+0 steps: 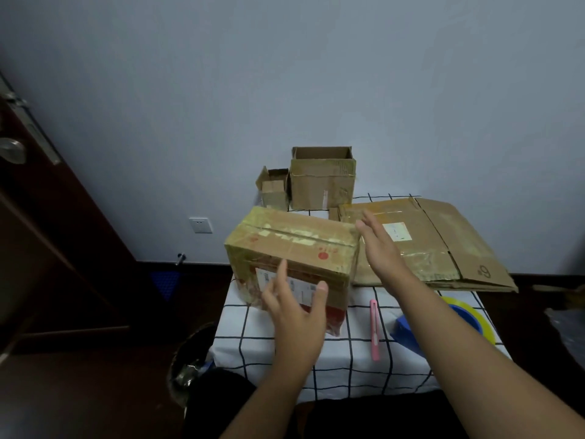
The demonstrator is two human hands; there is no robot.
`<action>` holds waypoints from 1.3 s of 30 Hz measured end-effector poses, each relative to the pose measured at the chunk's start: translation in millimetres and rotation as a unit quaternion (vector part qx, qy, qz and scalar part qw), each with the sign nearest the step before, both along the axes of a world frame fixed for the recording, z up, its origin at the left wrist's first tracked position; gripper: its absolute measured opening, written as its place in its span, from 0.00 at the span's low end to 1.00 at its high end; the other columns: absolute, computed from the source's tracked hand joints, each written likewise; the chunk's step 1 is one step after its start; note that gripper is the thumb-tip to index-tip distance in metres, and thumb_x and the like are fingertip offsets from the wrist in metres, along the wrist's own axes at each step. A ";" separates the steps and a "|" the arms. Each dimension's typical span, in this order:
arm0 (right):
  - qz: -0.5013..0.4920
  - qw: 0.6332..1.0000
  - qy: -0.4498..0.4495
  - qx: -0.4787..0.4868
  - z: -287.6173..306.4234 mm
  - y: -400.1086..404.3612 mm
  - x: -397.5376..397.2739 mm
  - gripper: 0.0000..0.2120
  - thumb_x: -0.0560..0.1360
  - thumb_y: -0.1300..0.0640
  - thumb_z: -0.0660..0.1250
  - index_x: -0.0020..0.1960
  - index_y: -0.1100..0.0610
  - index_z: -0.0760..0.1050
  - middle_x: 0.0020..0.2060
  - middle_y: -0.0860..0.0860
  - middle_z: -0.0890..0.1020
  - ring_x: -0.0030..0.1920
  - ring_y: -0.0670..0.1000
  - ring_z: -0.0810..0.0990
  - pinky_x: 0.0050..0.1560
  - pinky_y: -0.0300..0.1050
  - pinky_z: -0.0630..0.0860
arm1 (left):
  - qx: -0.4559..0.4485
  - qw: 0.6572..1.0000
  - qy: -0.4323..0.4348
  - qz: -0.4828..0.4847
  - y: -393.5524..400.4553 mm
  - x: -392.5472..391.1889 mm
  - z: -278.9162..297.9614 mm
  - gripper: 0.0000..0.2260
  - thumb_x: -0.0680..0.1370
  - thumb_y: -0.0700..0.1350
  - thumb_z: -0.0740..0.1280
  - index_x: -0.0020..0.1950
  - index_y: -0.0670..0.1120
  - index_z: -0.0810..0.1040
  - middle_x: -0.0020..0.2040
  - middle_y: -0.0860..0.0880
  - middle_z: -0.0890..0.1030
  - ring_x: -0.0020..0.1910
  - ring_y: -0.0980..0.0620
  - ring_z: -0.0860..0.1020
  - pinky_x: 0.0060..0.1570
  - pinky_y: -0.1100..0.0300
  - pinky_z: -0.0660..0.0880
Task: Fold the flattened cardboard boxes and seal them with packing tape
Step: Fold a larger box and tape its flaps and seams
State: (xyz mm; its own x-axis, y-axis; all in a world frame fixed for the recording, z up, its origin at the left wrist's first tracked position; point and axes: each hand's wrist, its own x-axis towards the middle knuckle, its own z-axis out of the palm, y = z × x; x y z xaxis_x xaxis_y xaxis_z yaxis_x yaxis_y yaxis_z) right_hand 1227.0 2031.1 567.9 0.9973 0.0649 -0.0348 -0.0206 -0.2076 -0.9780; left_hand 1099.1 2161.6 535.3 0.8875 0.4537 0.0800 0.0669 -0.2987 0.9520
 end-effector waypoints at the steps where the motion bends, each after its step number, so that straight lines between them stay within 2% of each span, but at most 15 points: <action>1: 0.027 1.000 0.009 -0.008 0.3 2.1 2.9 0.21 0.82 0.45 0.58 0.75 0.44 0.65 0.67 0.42 0.70 0.66 0.46 0.68 0.64 0.45 0.66 | -0.003 1.000 0.012 -0.018 -7.2 1.5 -0.7 0.32 0.78 0.59 0.65 0.77 0.65 0.52 0.75 0.58 0.48 0.74 0.48 0.60 0.62 0.55 0.69; 4: 0.045 0.999 0.011 -0.020 -7.5 3.7 3.1 0.12 0.79 0.43 0.62 0.60 0.44 0.75 0.57 0.48 0.79 0.56 0.50 0.78 0.60 0.57 0.77 | 0.021 0.999 0.004 -0.041 -12.5 7.9 -1.6 0.30 0.77 0.58 0.67 0.74 0.68 0.55 0.75 0.56 0.48 0.72 0.50 0.61 0.59 0.59 0.67; 7: 0.030 0.999 -0.017 0.009 -3.5 -1.9 -11.7 0.07 0.80 0.45 0.62 0.54 0.45 0.76 0.51 0.48 0.81 0.54 0.51 0.80 0.58 0.59 0.78 | 0.059 0.996 -0.031 -0.061 -2.6 6.2 7.5 0.26 0.76 0.56 0.69 0.66 0.73 0.59 0.74 0.59 0.50 0.71 0.53 0.63 0.57 0.62 0.66; 9: 0.030 0.998 -0.041 0.038 1.7 -8.9 -24.6 0.07 0.80 0.47 0.62 0.57 0.44 0.75 0.51 0.47 0.81 0.55 0.51 0.80 0.58 0.56 0.79 | 0.097 0.990 -0.036 -0.092 12.5 8.8 18.2 0.27 0.73 0.58 0.71 0.65 0.74 0.61 0.75 0.61 0.50 0.72 0.53 0.62 0.60 0.61 0.66; 11: 0.063 0.994 -0.087 0.009 3.6 -15.7 -42.6 0.17 0.79 0.47 0.65 0.68 0.42 0.70 0.56 0.45 0.80 0.57 0.48 0.80 0.57 0.49 0.79 | 0.135 0.981 -0.042 -0.131 34.3 14.5 29.6 0.30 0.70 0.62 0.73 0.65 0.73 0.60 0.76 0.59 0.53 0.73 0.52 0.63 0.65 0.55 0.69; 13: 0.102 0.981 -0.147 -0.075 -1.8 -18.1 -59.6 0.32 0.76 0.45 0.69 0.75 0.36 0.59 0.64 0.40 0.74 0.60 0.38 0.75 0.58 0.38 0.75 | 0.173 0.969 -0.053 -0.166 58.3 23.2 38.8 0.32 0.67 0.66 0.71 0.67 0.73 0.61 0.77 0.53 0.58 0.72 0.50 0.67 0.65 0.47 0.73; 16: 0.111 0.947 -0.226 -0.202 -16.9 -14.6 -72.3 0.34 0.75 0.46 0.71 0.73 0.30 0.55 0.61 0.40 0.69 0.55 0.33 0.72 0.51 0.27 0.71 | 0.190 0.954 -0.054 -0.225 83.3 31.7 43.1 0.30 0.68 0.68 0.69 0.68 0.71 0.63 0.76 0.54 0.62 0.71 0.51 0.69 0.64 0.45 0.74; 18: 0.101 0.936 -0.235 -0.243 -26.2 -10.5 -75.0 0.33 0.76 0.46 0.70 0.73 0.33 0.55 0.59 0.44 0.68 0.50 0.39 0.72 0.47 0.28 0.70 | 0.196 0.946 -0.038 -0.254 91.6 34.3 36.5 0.28 0.69 0.68 0.69 0.67 0.71 0.65 0.76 0.55 0.62 0.71 0.51 0.69 0.63 0.45 0.74; 21: 0.104 0.921 -0.221 -0.303 -42.3 -5.3 -78.9 0.32 0.78 0.44 0.67 0.76 0.35 0.54 0.62 0.47 0.68 0.50 0.45 0.72 0.46 0.38 0.73 | 0.220 0.936 -0.030 -0.274 96.3 32.6 20.3 0.25 0.72 0.65 0.69 0.67 0.69 0.66 0.76 0.56 0.62 0.71 0.56 0.67 0.65 0.49 0.73; 23: 0.107 0.919 -0.224 -0.308 -51.3 -3.5 -80.4 0.32 0.78 0.44 0.66 0.76 0.34 0.53 0.63 0.48 0.66 0.49 0.46 0.73 0.45 0.42 0.77 | 0.243 0.935 -0.045 -0.256 95.0 28.2 13.3 0.24 0.74 0.60 0.70 0.67 0.69 0.67 0.77 0.59 0.58 0.70 0.64 0.64 0.66 0.60 0.71; 25: 0.100 0.922 -0.231 -0.293 -54.0 -1.4 -81.0 0.33 0.77 0.45 0.68 0.76 0.34 0.54 0.66 0.48 0.64 0.49 0.45 0.73 0.45 0.45 0.80 | 0.277 0.931 -0.060 -0.231 90.8 22.8 12.0 0.24 0.75 0.57 0.70 0.69 0.67 0.66 0.77 0.61 0.54 0.67 0.69 0.60 0.59 0.72 0.67; 27: 0.097 0.921 -0.236 -0.296 -52.6 1.6 -80.6 0.33 0.77 0.46 0.69 0.77 0.37 0.56 0.71 0.47 0.61 0.50 0.45 0.73 0.45 0.43 0.79 | 0.326 0.916 -0.084 -0.219 87.0 20.2 10.2 0.25 0.76 0.56 0.70 0.71 0.65 0.67 0.79 0.59 0.53 0.69 0.66 0.58 0.59 0.68 0.67; 30: 0.094 0.913 -0.252 -0.306 -45.0 5.5 -79.3 0.32 0.78 0.47 0.68 0.77 0.40 0.58 0.73 0.47 0.60 0.50 0.45 0.72 0.44 0.41 0.77 | 0.348 0.910 -0.118 -0.193 84.5 18.9 10.5 0.20 0.77 0.52 0.70 0.69 0.61 0.72 0.77 0.56 0.60 0.70 0.62 0.63 0.57 0.60 0.72; 34: 0.110 0.901 -0.250 -0.338 -42.7 4.6 -73.6 0.32 0.78 0.48 0.67 0.77 0.39 0.56 0.75 0.48 0.58 0.52 0.50 0.77 0.45 0.44 0.77 | 0.331 0.923 -0.100 -0.171 80.9 19.7 4.4 0.19 0.78 0.49 0.70 0.68 0.57 0.74 0.76 0.55 0.63 0.68 0.58 0.66 0.54 0.62 0.72; 39: 0.123 0.899 -0.256 -0.333 -49.6 1.6 -73.4 0.36 0.78 0.47 0.67 0.78 0.35 0.49 0.75 0.46 0.58 0.56 0.49 0.77 0.46 0.45 0.78 | 0.359 0.915 -0.091 -0.159 76.2 19.0 -3.8 0.19 0.78 0.51 0.69 0.68 0.55 0.74 0.76 0.54 0.63 0.69 0.55 0.68 0.52 0.62 0.72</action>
